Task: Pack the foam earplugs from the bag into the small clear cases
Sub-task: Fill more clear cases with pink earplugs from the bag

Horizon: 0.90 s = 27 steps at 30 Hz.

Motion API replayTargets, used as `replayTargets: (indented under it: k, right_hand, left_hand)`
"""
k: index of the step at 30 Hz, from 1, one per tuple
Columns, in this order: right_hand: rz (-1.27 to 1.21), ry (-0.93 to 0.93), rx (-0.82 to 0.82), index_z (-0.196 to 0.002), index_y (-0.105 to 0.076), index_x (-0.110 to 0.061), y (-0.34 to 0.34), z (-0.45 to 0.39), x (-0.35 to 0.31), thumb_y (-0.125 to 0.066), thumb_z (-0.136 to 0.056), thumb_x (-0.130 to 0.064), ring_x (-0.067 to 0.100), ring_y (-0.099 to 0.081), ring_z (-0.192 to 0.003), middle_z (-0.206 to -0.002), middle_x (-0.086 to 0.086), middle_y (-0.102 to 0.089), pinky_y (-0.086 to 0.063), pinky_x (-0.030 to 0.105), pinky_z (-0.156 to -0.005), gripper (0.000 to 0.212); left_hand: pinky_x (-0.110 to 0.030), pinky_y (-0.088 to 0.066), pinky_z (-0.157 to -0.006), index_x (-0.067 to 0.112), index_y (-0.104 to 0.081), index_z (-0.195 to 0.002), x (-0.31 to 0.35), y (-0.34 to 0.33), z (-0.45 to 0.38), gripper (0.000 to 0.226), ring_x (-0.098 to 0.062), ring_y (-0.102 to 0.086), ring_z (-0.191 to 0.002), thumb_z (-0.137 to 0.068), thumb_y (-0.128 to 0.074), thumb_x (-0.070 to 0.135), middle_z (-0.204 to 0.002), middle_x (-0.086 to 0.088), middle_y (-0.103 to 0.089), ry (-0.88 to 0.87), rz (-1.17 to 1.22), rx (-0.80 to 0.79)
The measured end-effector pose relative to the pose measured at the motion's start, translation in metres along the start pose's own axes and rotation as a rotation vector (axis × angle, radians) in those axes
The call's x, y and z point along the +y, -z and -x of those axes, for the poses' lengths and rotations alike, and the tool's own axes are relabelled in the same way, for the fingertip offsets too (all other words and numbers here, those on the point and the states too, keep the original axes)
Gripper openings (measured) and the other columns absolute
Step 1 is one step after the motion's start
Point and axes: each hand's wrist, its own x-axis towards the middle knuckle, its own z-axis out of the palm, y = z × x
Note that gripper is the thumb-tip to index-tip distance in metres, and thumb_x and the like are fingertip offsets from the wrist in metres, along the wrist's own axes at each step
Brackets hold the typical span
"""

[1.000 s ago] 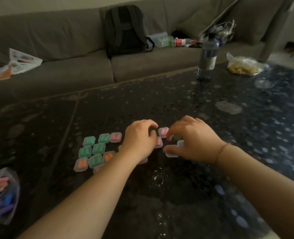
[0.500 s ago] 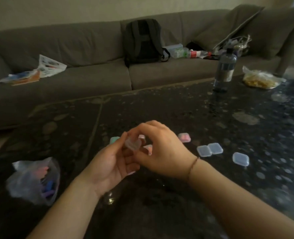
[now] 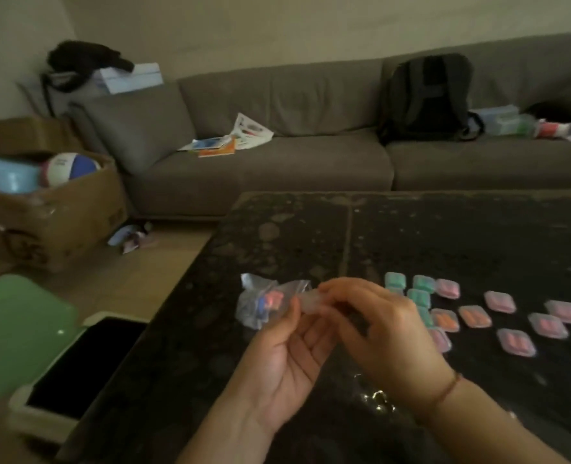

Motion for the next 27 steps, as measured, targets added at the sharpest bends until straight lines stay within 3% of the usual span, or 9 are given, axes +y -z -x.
replayTargets:
  k: [6,10,15,18,21,24,27]
  right_hand:
    - [0.195,0.163,-0.11,-0.099,-0.068,-0.017,-0.012,0.012,0.005,-0.058,-0.09,-0.031,0.004,-0.066,-0.083,-0.106,-0.006,-0.065,-0.056,0.02,-0.07,0.02]
    - [0.269,0.194,-0.106,-0.096,-0.069,-0.015,-0.021,0.014,0.0,-0.054,-0.09,-0.032,0.005,-0.065,-0.078,-0.101,-0.004,-0.066,-0.056,0.02,-0.065,0.023]
    - [0.176,0.049,-0.046,-0.092,-0.066,-0.021,-0.025,0.018,-0.004,-0.053,-0.089,-0.041,0.003,-0.063,-0.073,-0.095,-0.013,-0.063,-0.055,0.018,-0.062,0.025]
    - [0.203,-0.007,-0.014,-0.096,-0.066,-0.021,-0.02,0.017,0.0,-0.05,-0.091,-0.043,0.003,-0.063,-0.071,-0.088,-0.014,-0.063,-0.056,0.022,-0.06,0.027]
    - [0.16,-0.053,-0.107,-0.102,-0.063,-0.03,-0.019,0.017,0.003,-0.051,-0.091,-0.045,-0.001,-0.063,-0.079,-0.093,-0.018,-0.063,-0.056,0.023,-0.063,0.022]
    - [-0.027,-0.155,-0.067,-0.109,-0.061,-0.031,-0.02,0.018,0.003,-0.052,-0.086,-0.045,0.001,-0.063,-0.096,-0.107,-0.021,-0.061,-0.056,0.022,-0.072,0.028]
    - [0.136,-0.201,-0.091,-0.103,-0.061,-0.039,-0.028,0.009,0.016,-0.052,-0.085,-0.047,0.004,-0.052,-0.117,-0.132,-0.023,-0.047,-0.055,0.028,-0.086,0.022]
  left_hand:
    - [-0.036,-0.063,-0.079,-0.012,-0.062,-0.124,0.002,0.026,0.01,0.047,-0.032,-0.074,-0.101,-0.092,-0.055,0.022,-0.119,-0.03,-0.07,0.036,-0.132,0.011]
    - [-0.034,-0.062,-0.079,-0.015,-0.055,-0.132,0.004,0.034,0.013,0.054,-0.032,-0.072,-0.106,-0.094,-0.053,0.024,-0.126,-0.032,-0.066,0.046,-0.159,0.015]
    - [-0.033,-0.061,-0.081,-0.005,-0.066,-0.122,0.012,0.041,0.017,0.039,-0.027,-0.074,-0.1,-0.1,-0.046,0.02,-0.115,-0.023,-0.073,0.099,-0.316,-0.04]
    - [-0.035,-0.059,-0.084,0.006,-0.068,-0.119,0.017,0.043,0.02,0.035,-0.026,-0.074,-0.096,-0.092,-0.055,0.023,-0.107,-0.017,-0.076,0.206,-0.483,-0.114]
    - [-0.036,-0.058,-0.085,0.008,-0.066,-0.122,0.02,0.043,0.021,0.03,-0.025,-0.073,-0.09,-0.1,-0.051,0.022,-0.102,-0.014,-0.076,0.287,-0.592,-0.141]
    - [-0.037,-0.058,-0.079,0.011,-0.068,-0.121,0.031,0.044,0.013,0.03,-0.024,-0.075,-0.086,-0.106,-0.044,0.019,-0.097,-0.013,-0.077,0.245,-0.565,-0.011]
    - [-0.038,-0.058,-0.076,0.014,-0.069,-0.123,0.052,0.05,-0.001,0.028,-0.027,-0.075,-0.092,-0.101,-0.052,0.018,-0.11,-0.017,-0.077,0.102,-0.531,0.152]
